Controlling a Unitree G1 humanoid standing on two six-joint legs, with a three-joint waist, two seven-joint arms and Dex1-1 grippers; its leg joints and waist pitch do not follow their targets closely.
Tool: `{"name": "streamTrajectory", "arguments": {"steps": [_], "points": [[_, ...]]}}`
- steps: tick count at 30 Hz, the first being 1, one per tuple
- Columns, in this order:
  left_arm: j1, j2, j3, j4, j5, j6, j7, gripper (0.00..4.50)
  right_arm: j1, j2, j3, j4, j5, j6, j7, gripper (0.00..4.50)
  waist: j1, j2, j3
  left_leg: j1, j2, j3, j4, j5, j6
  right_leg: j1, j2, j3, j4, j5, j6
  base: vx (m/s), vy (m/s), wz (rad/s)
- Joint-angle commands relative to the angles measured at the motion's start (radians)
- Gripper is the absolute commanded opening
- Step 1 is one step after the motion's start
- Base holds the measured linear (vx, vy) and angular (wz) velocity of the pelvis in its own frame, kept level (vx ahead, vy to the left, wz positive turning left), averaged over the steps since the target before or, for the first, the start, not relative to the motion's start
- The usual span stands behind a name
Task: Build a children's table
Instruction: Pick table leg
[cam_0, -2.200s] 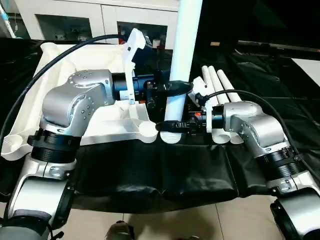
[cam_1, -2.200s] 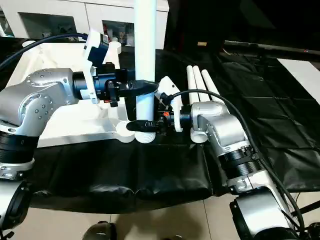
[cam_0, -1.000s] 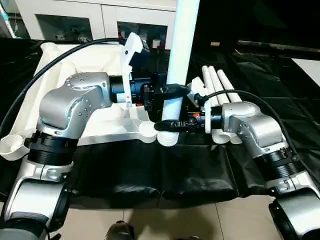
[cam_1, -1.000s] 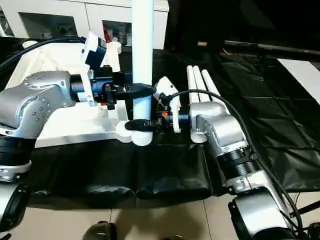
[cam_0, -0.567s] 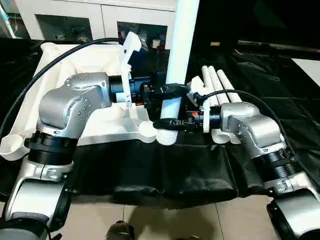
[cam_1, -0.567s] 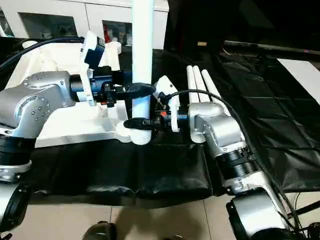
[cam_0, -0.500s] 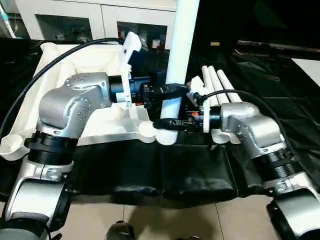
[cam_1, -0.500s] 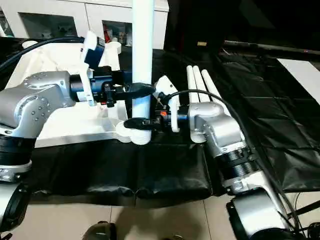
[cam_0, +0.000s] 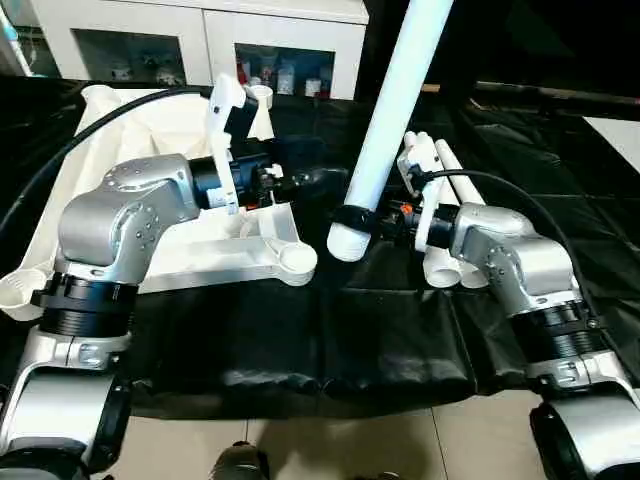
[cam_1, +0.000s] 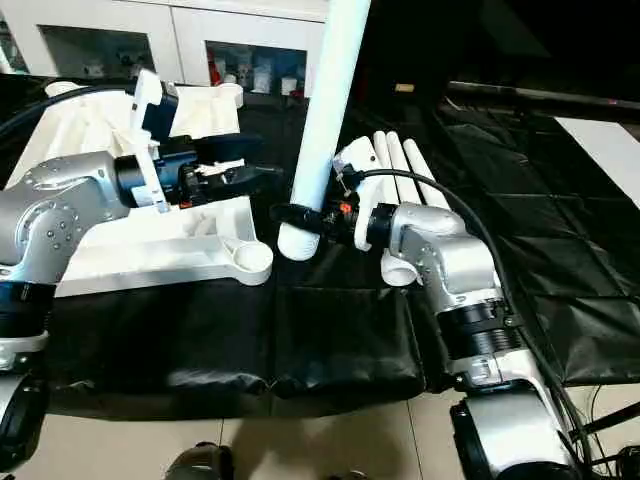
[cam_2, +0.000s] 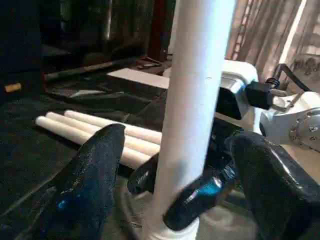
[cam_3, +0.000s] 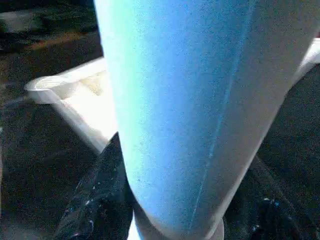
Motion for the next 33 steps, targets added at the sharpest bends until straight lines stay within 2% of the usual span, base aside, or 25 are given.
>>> {"name": "streamTrajectory", "arguments": {"steps": [1, 2, 3, 4, 5, 7, 8, 11, 13, 14, 15, 18, 20, 24, 26, 30, 31, 33], "points": [[0.056, 0.063, -0.149, 0.153, 0.234, -0.212, 0.009, 3.79, 0.026, 0.017, -0.032, 0.017, -0.043, -0.045, -0.108, 1.86, -0.007, 0.013, -0.103, 0.048, 0.036, -0.020, -0.075, -0.317, -0.090, 0.029, -0.082, 0.043, -0.088, -0.290, -0.153, 0.000, 0.000, 0.00], [0.065, 0.083, -0.198, 0.195, 0.295, -0.266, 0.007, 3.79, 0.035, 0.025, -0.029, 0.015, -0.050, -0.051, -0.126, 1.86, -0.006, 0.011, -0.102, 0.048, 0.036, -0.023, -0.079, -0.317, -0.092, 0.028, -0.083, 0.045, -0.093, -0.318, -0.126, 0.000, 0.000, 0.00], [0.069, 0.085, -0.210, 0.216, 0.300, -0.274, -0.008, 3.61, 0.042, 0.030, -0.024, 0.007, -0.049, -0.047, -0.124, 1.86, -0.011, 0.012, -0.105, 0.050, 0.036, -0.025, -0.083, -0.327, -0.106, 0.028, -0.083, 0.047, -0.090, -0.347, -0.092, 0.000, 0.000, 0.00], [0.072, 0.084, -0.216, 0.238, 0.300, -0.278, -0.024, 3.51, 0.049, 0.034, -0.019, -0.001, -0.047, -0.042, -0.122, 1.86, -0.009, 0.016, -0.111, 0.056, 0.039, -0.022, -0.082, -0.317, -0.109, 0.025, -0.087, 0.046, -0.088, -0.326, -0.105, 0.000, 0.000, 0.00], [0.073, 0.077, -0.214, 0.274, 0.287, -0.282, -0.050, 3.51, 0.058, 0.040, -0.014, -0.013, -0.043, -0.034, -0.118, 1.86, -0.009, 0.016, -0.111, 0.057, 0.040, -0.021, -0.080, -0.313, -0.107, 0.022, -0.087, 0.046, -0.087, -0.306, -0.119, 0.000, 0.000, 0.00], [0.068, 0.073, -0.213, 0.333, 0.278, -0.304, -0.090, 3.41, 0.067, 0.047, -0.009, -0.028, -0.039, -0.023, -0.116, 1.86, -0.008, 0.019, -0.115, 0.055, 0.039, -0.017, -0.076, -0.301, -0.097, 0.021, -0.084, 0.042, -0.078, -0.231, -0.170, 0.000, 0.000, 0.00], [0.062, 0.080, -0.224, 0.361, 0.292, -0.326, -0.100, 3.31, 0.069, 0.047, -0.008, -0.033, -0.038, -0.019, -0.114, 1.86, -0.008, 0.019, -0.113, 0.053, 0.039, -0.018, -0.078, -0.304, -0.095, 0.022, -0.085, 0.041, -0.077, -0.228, -0.177, 0.000, 0.000, 0.00], [0.055, 0.090, -0.239, 0.398, 0.309, -0.352, -0.127, 3.05, 0.073, 0.047, -0.006, -0.040, -0.035, -0.018, -0.114, 1.86, -0.007, 0.023, -0.109, 0.056, 0.041, -0.021, -0.081, -0.359, -0.103, 0.020, -0.087, 0.041, -0.080, -0.269, -0.178, 0.000, 0.000, 0.00], [0.038, 0.092, -0.247, 0.455, 0.328, -0.407, -0.158, 2.85, 0.078, 0.048, -0.005, -0.045, -0.037, -0.022, -0.123, 1.86, -0.008, 0.023, -0.107, 0.058, 0.039, -0.022, -0.081, -0.382, -0.108, 0.018, -0.091, 0.043, -0.087, -0.316, -0.168, 0.000, 0.000, 0.00], [0.027, 0.090, -0.247, 0.487, 0.339, -0.431, -0.161, 2.85, 0.082, 0.047, -0.003, -0.050, -0.039, -0.022, -0.125, 1.86, -0.008, 0.022, -0.107, 0.057, 0.041, -0.023, -0.081, -0.385, -0.111, 0.019, -0.093, 0.044, -0.086, -0.318, -0.168, 0.000, 0.000, 0.00], [0.012, 0.089, -0.252, 0.526, 0.363, -0.456, -0.144, 2.65, 0.087, 0.045, -0.002, -0.057, -0.038, -0.020, -0.125, 1.86, -0.007, 0.024, -0.107, 0.058, 0.041, -0.023, -0.082, -0.387, -0.112, 0.018, -0.093, 0.044, -0.087, -0.322, -0.165, 0.000, 0.000, 0.00], [-0.017, 0.087, -0.261, 0.608, 0.399, -0.498, -0.129, 2.52, 0.098, 0.041, 0.001, -0.075, -0.038, -0.010, -0.114, 1.86, -0.007, 0.021, -0.108, 0.058, 0.040, -0.023, -0.082, -0.381, -0.107, 0.019, -0.092, 0.044, -0.088, -0.313, -0.163, 0.000, 0.000, 0.00], [-0.023, 0.085, -0.262, 0.627, 0.402, -0.502, -0.136, 2.27, 0.101, 0.039, 0.005, -0.079, -0.038, -0.008, -0.109, 1.86, -0.008, 0.022, -0.109, 0.056, 0.042, -0.025, -0.082, -0.375, -0.107, 0.020, -0.094, 0.044, -0.084, -0.300, -0.170, 0.000, 0.000, 0.00], [-0.039, 0.087, -0.259, 0.680, 0.413, -0.524, -0.158, 2.16, 0.103, 0.038, 0.009, -0.084, -0.036, -0.007, -0.104, 1.86, -0.007, 0.023, -0.108, 0.060, 0.043, -0.023, -0.080, -0.385, -0.106, 0.016, -0.095, 0.044, -0.083, -0.292, -0.189, 0.000, 0.000, 0.00], [-0.045, 0.090, -0.257, 0.699, 0.421, -0.533, -0.163, 1.78, 0.103, 0.038, 0.010, -0.083, -0.036, -0.007, -0.104, 1.86, -0.006, 0.021, -0.108, 0.058, 0.044, -0.023, -0.080, -0.382, -0.104, 0.018, -0.096, 0.044, -0.083, -0.290, -0.191, 0.000, 0.000, 0.00], [-0.060, 0.095, -0.253, 0.750, 0.434, -0.562, -0.188, 1.77, 0.103, 0.038, 0.012, -0.084, -0.036, -0.007, -0.103, 1.86, -0.006, 0.021, -0.108, 0.058, 0.043, -0.023, -0.081, -0.379, -0.102, 0.017, -0.096, 0.043, -0.083, -0.283, -0.193, 0.000, 0.000, 0.00], [-0.063, 0.095, -0.252, 0.761, 0.436, -0.568, -0.192, 1.51, 0.103, 0.039, 0.012, -0.083, -0.037, -0.006, -0.103, 1.86, -0.006, 0.022, -0.109, 0.059, 0.044, -0.023, -0.080, -0.381, -0.103, 0.017, -0.097, 0.043, -0.082, -0.283, -0.194, 0.000, 0.000, 0.00], [-0.064, 0.095, -0.254, 0.780, 0.444, -0.579, -0.197, 1.35, 0.102, 0.041, 0.012, -0.082, -0.039, -0.007, -0.102, 1.86, -0.005, 0.022, -0.108, 0.060, 0.045, -0.024, -0.081, -0.389, -0.104, 0.016, -0.098, 0.043, -0.083, -0.295, -0.196, 0.000, 0.000, 0.00]]}}
